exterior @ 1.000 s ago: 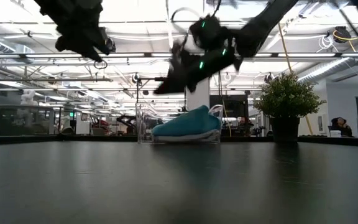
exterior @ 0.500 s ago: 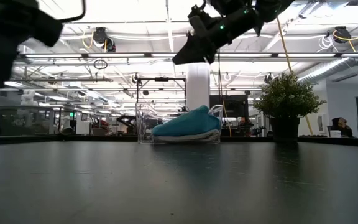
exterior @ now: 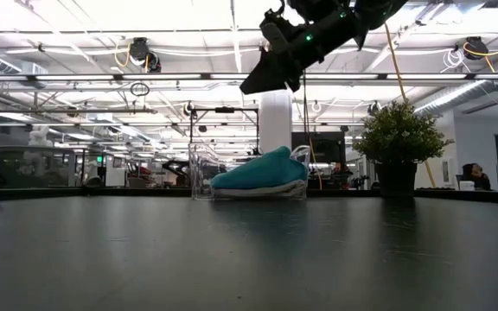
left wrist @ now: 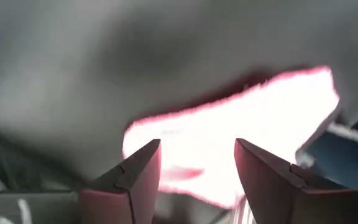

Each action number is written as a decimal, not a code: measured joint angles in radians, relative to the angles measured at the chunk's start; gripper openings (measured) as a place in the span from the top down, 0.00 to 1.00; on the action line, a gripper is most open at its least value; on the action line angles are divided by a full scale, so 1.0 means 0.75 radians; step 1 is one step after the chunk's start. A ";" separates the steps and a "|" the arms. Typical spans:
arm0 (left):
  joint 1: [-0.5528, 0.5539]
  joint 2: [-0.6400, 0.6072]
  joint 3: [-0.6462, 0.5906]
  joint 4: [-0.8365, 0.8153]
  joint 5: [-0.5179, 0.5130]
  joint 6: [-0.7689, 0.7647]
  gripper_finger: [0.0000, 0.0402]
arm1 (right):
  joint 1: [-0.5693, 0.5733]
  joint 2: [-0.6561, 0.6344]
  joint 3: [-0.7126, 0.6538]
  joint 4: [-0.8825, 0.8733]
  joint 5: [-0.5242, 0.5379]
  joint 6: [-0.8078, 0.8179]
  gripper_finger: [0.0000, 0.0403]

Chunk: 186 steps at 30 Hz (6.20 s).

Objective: Fold microfiber towels
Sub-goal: Fold the pink microfiber cloth

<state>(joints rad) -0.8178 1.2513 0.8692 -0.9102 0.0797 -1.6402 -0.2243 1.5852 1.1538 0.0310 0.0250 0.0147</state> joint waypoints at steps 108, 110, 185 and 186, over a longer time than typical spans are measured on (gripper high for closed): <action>1.055 0.221 -0.202 1.454 -0.559 1.208 0.99 | 0.432 -0.007 -0.001 -0.431 0.170 0.347 0.92; 1.089 0.255 -0.202 1.530 -0.529 1.221 0.98 | 0.438 0.002 -0.001 -0.459 0.173 0.335 0.89; 1.298 -0.180 -0.202 1.704 -0.388 1.477 0.99 | 0.421 0.066 0.000 0.034 0.558 0.223 0.68; 1.298 -0.181 -0.202 1.705 -0.388 1.477 0.99 | 0.420 0.067 0.000 0.033 0.565 0.220 0.68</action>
<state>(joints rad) 0.1558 1.1156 0.7174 0.3689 -0.2111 -0.5323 0.0905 1.6351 1.1538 0.0560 0.4491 0.1800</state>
